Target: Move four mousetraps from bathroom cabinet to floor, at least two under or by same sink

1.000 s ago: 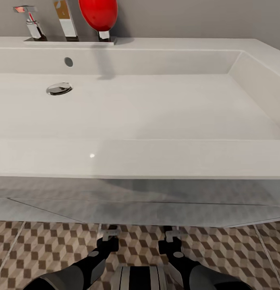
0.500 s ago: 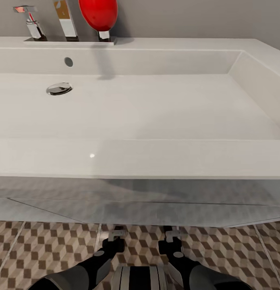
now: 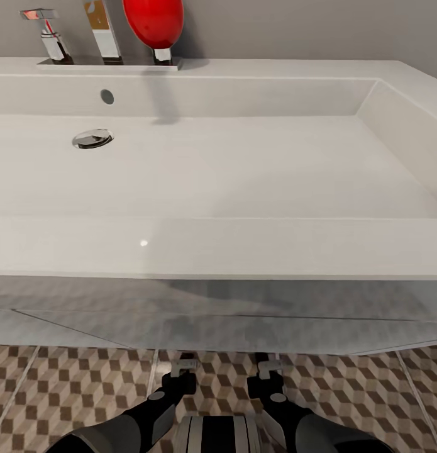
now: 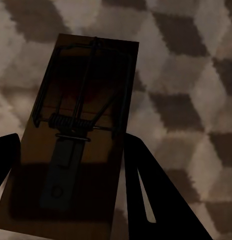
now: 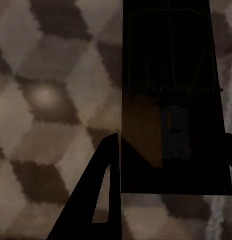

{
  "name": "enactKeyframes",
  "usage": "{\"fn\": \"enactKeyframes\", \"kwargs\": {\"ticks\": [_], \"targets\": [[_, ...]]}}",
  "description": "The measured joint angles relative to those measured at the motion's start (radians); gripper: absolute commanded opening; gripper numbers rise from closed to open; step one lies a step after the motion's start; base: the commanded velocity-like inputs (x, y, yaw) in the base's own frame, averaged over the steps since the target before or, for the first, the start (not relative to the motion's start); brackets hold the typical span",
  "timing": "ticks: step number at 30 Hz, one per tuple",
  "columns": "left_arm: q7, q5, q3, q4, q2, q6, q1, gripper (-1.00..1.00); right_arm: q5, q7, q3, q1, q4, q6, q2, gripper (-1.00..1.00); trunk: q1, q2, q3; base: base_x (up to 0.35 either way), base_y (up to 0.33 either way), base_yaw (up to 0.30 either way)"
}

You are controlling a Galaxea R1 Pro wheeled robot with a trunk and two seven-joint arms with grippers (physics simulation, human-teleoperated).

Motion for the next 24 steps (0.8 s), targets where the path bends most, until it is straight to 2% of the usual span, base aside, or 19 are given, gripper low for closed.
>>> {"fn": "enactKeyframes", "kwargs": {"ticks": [6, 15, 24], "targets": [[0.000, 0.000, 0.000, 0.000, 0.001, -0.001, 0.000, -1.00, 0.021, 0.001, -0.001, 0.000, 0.000, 0.004, 0.000, -1.00, 0.000, 0.000, 0.000, 0.000, 0.000, 0.000], [0.000, -0.001, 0.000, -0.001, 0.000, -0.001, 0.000, -1.00, 0.076, 0.002, -0.001, -0.001, 0.000, 0.007, 0.000, -1.00, 0.000, 0.000, 0.000, 0.000, 0.000, 0.000], [0.000, -0.001, 0.000, -0.002, 0.000, -0.004, 0.000, -1.00, 0.084, 0.003, -0.001, -0.001, -0.001, 0.008, 0.000, -1.00, 0.000, 0.000, 0.000, 0.000, 0.000, 0.000]]}}
